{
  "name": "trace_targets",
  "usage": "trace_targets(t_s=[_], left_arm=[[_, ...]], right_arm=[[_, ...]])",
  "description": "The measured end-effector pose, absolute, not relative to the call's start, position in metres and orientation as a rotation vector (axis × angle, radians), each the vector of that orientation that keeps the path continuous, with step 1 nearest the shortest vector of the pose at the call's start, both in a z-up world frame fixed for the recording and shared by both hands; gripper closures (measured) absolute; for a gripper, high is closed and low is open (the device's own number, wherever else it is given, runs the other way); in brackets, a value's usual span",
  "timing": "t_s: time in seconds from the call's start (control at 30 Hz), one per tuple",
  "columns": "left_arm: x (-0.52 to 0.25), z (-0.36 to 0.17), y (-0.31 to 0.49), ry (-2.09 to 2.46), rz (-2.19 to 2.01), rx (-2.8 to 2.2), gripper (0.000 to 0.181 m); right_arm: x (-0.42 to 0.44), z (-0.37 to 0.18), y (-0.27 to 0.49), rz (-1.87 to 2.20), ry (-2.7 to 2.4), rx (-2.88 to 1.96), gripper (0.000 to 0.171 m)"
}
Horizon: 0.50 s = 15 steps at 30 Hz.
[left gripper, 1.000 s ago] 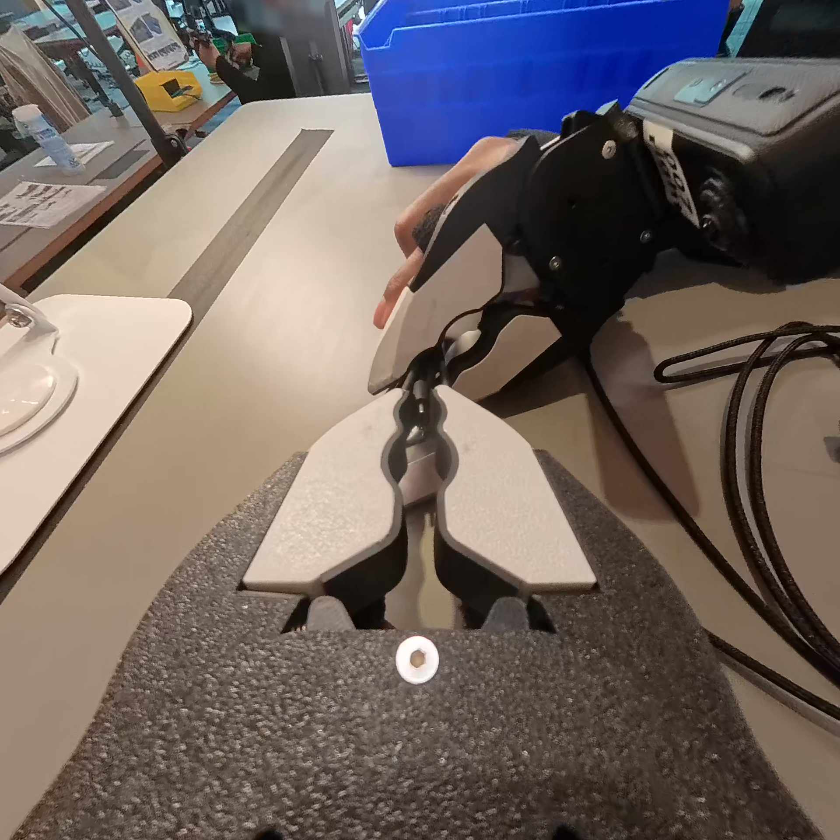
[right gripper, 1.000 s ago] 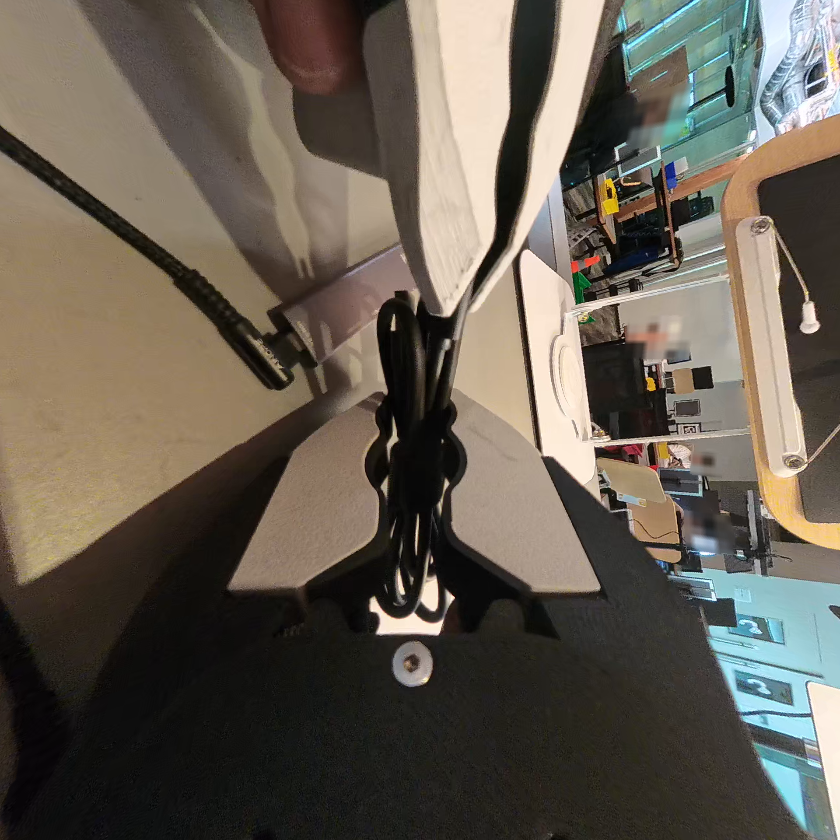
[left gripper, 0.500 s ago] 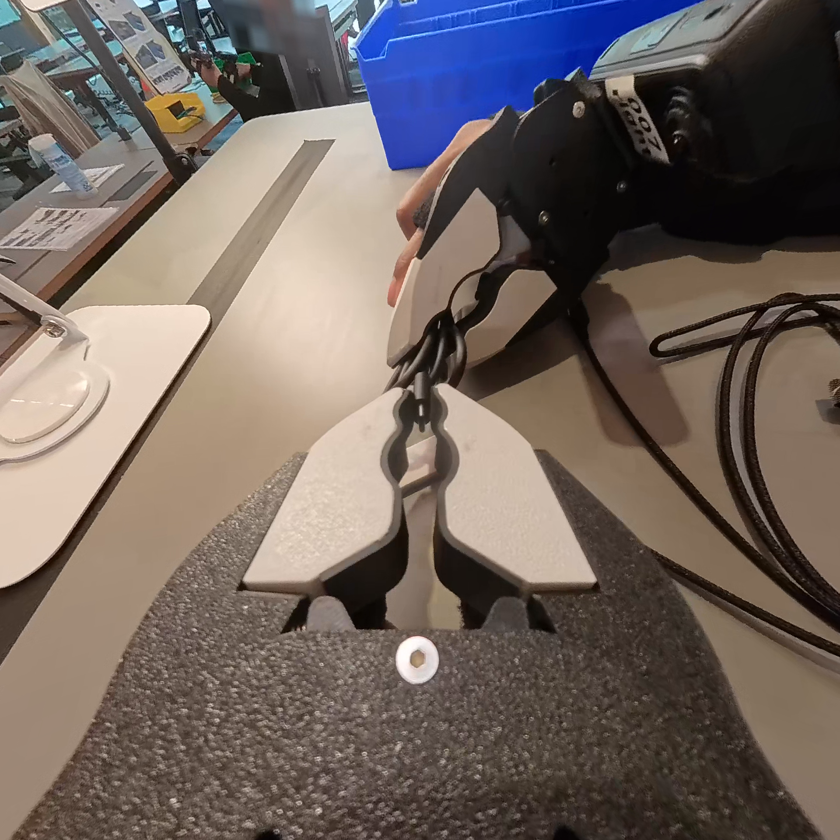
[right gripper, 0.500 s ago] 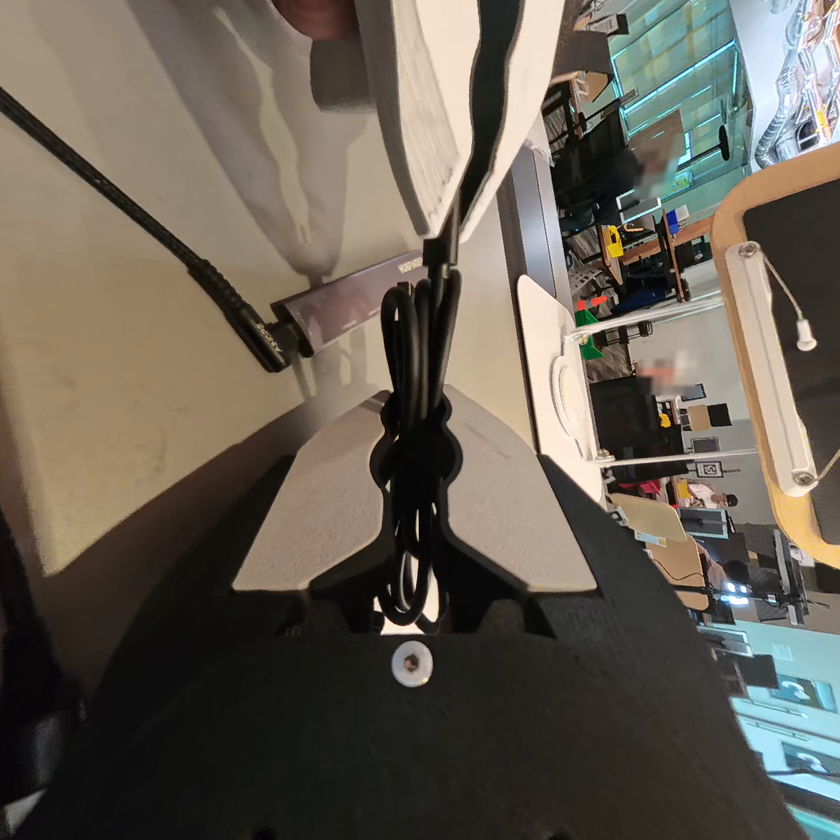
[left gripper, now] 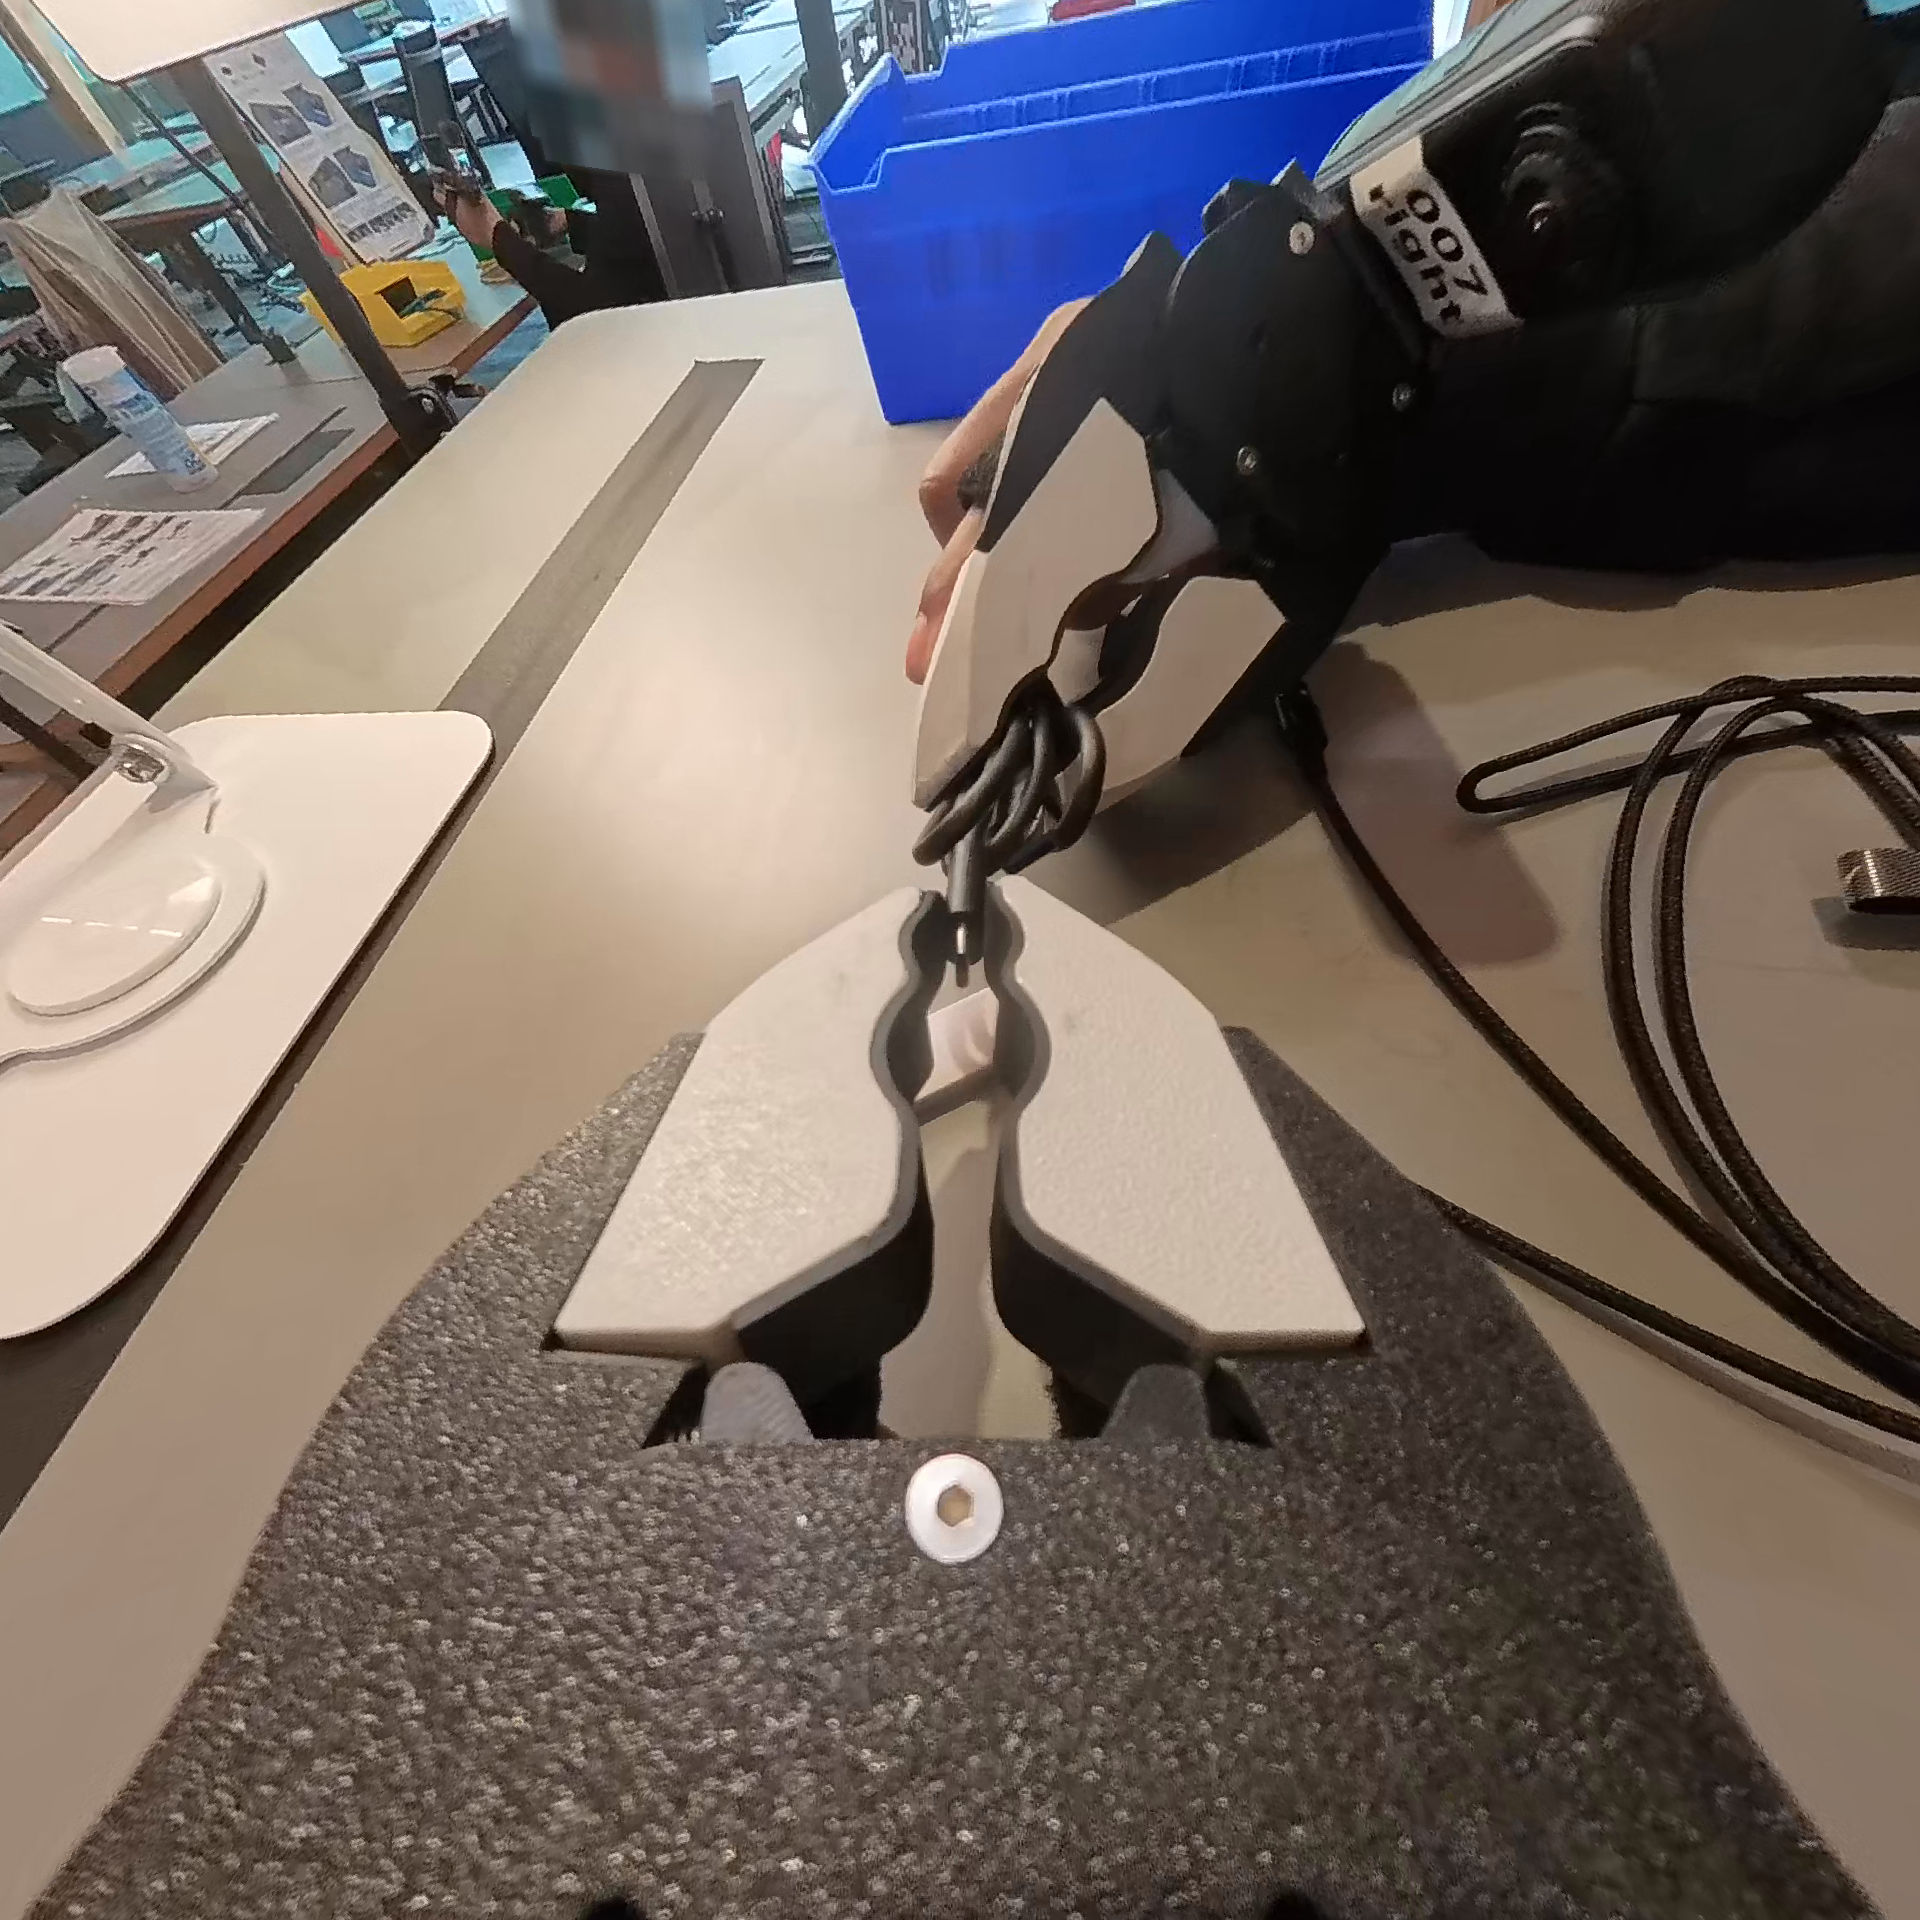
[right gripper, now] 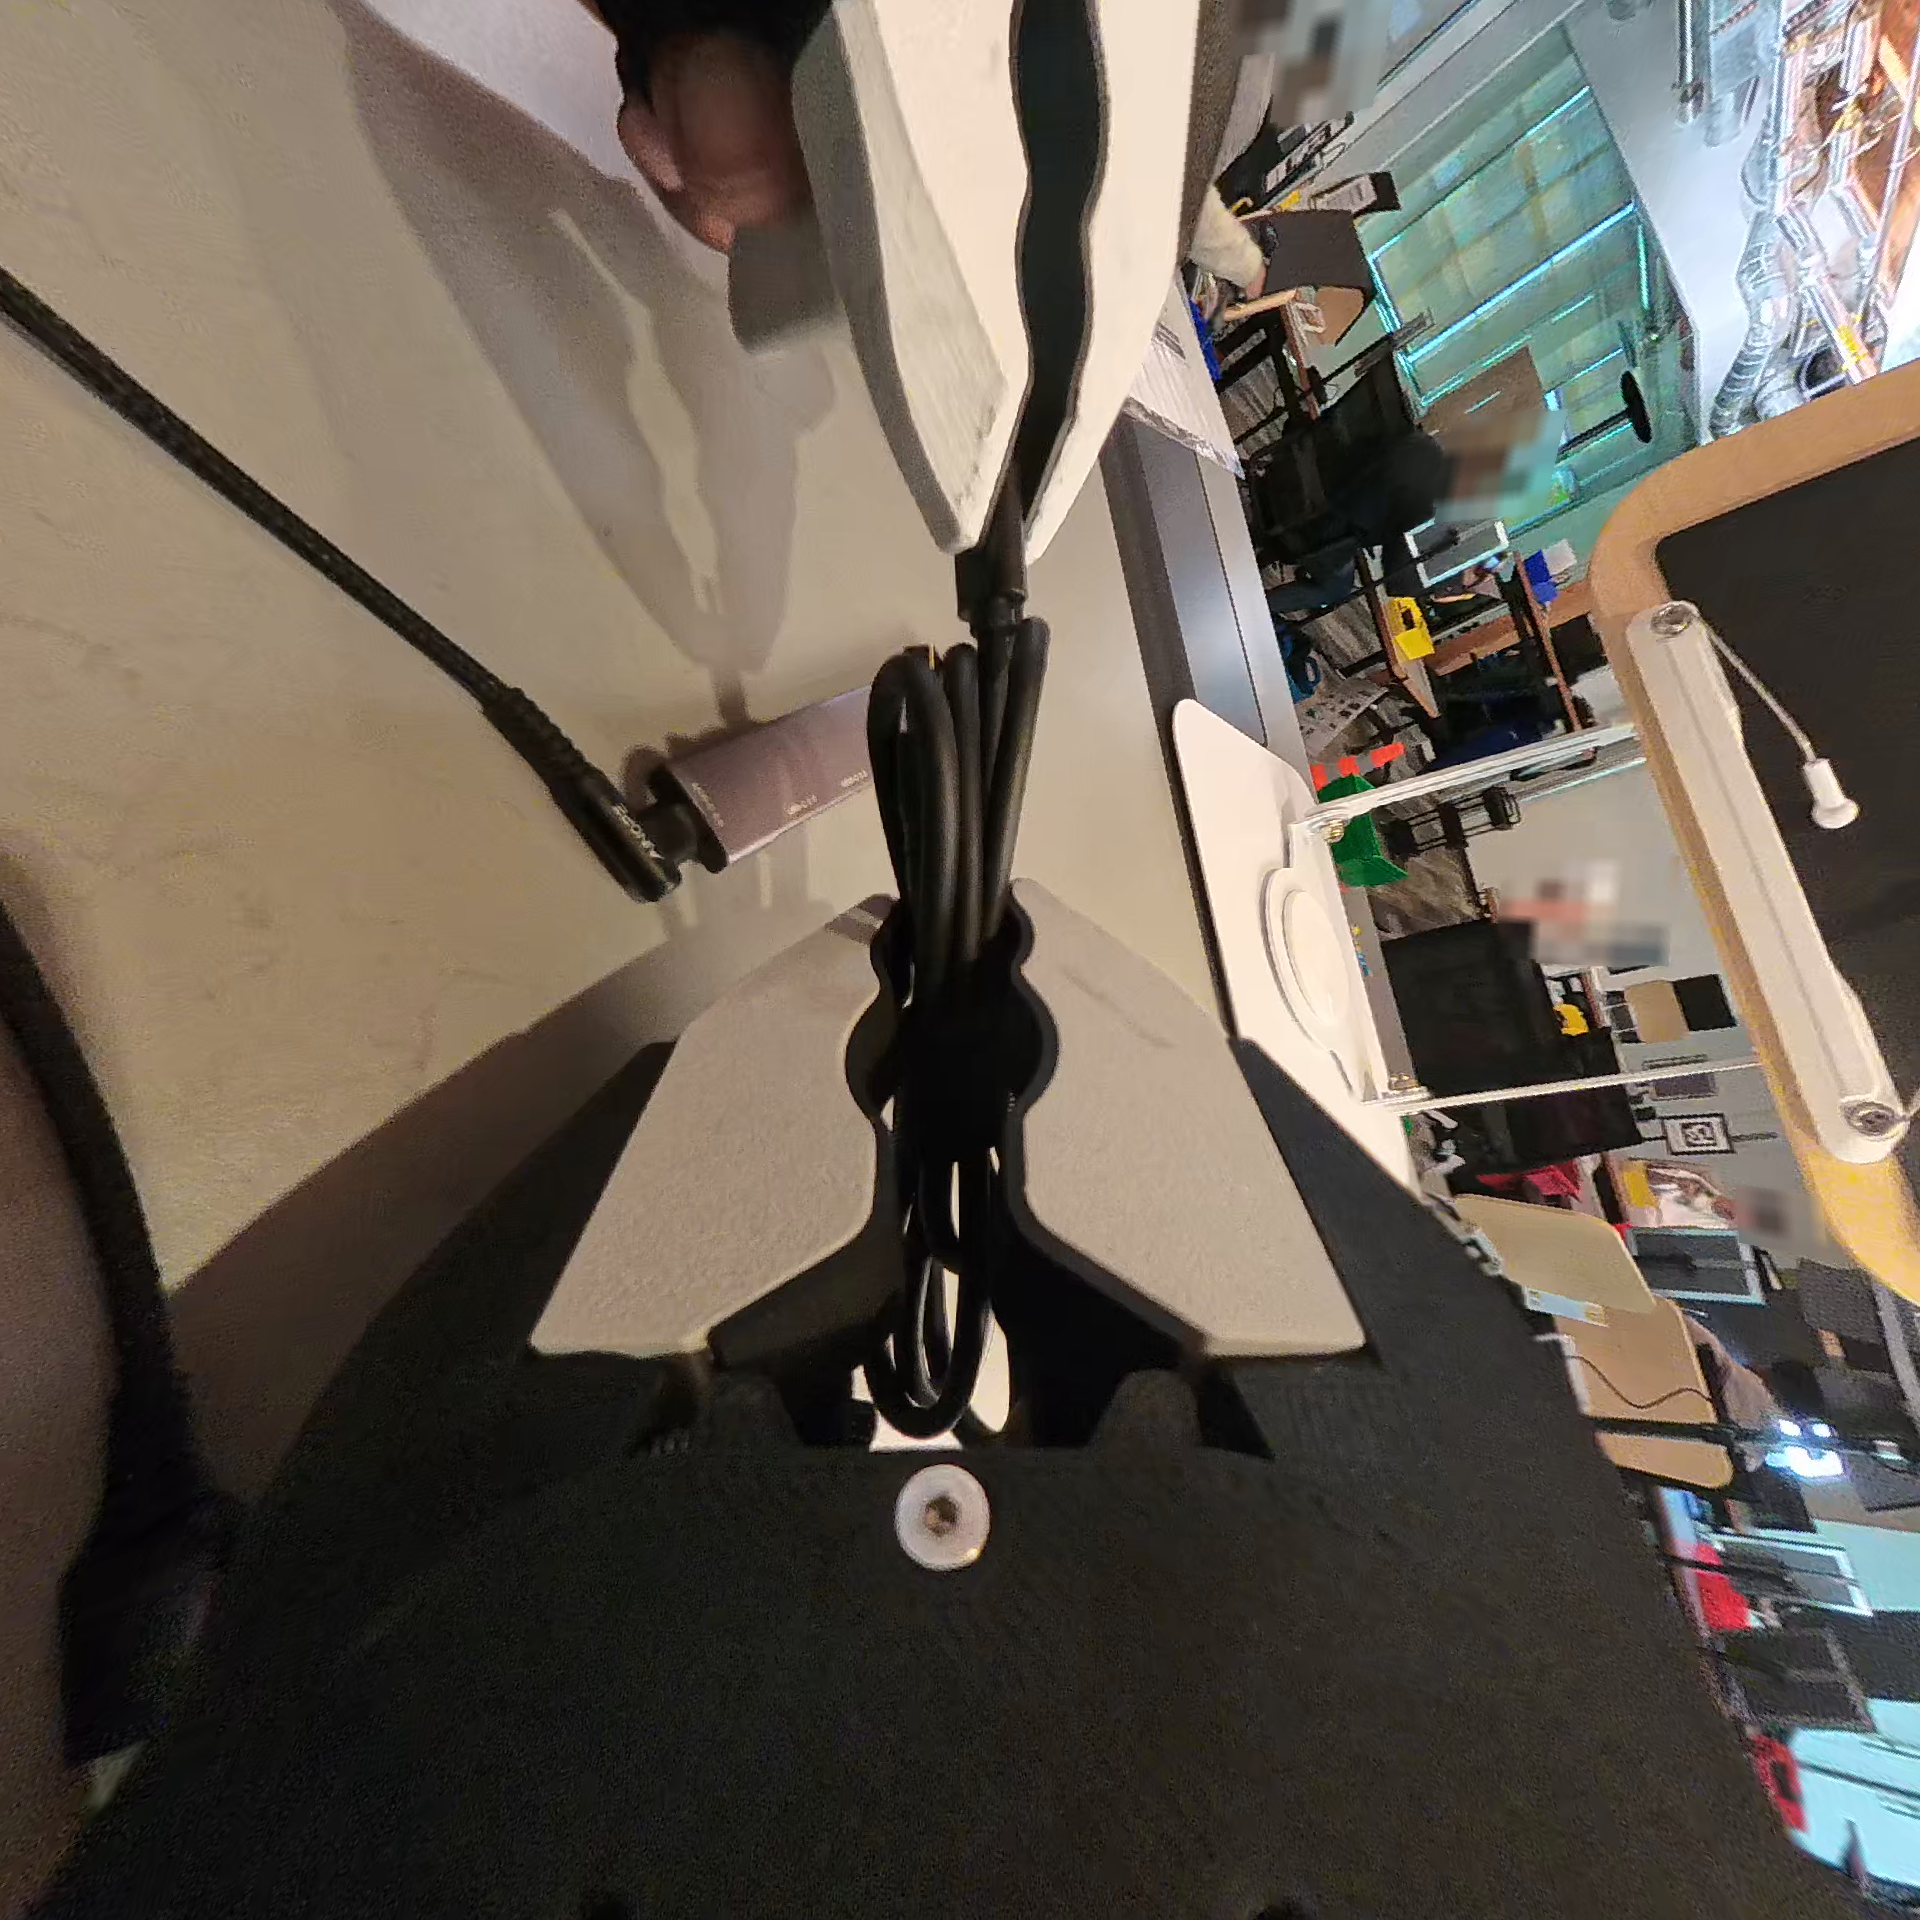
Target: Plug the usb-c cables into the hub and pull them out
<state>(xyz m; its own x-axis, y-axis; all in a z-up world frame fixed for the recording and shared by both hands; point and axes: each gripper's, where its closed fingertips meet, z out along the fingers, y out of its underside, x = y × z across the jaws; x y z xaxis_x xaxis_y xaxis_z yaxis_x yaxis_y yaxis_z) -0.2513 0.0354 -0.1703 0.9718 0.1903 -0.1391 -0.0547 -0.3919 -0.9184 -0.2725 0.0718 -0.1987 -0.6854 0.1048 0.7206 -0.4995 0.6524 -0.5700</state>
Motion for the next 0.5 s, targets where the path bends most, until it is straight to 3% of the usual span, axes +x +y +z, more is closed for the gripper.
trace_targets(t_s=[0.17,0.37,0.5], left_arm=[[-0.250,-0.173,0.038,-0.073,0.284,-1.954,0.174],[-0.251,-0.178,0.039,-0.046,0.334,-1.986,0.174],[-0.248,-0.177,0.043,-0.018,0.338,-1.977,0.174]], right_arm=[[-0.272,-0.205,0.072,1.028,-2.158,0.273,0.154],[-0.267,-0.204,0.073,1.024,-2.243,0.258,0.123],[-0.257,-0.188,0.060,1.098,-2.210,0.278,0.121]])
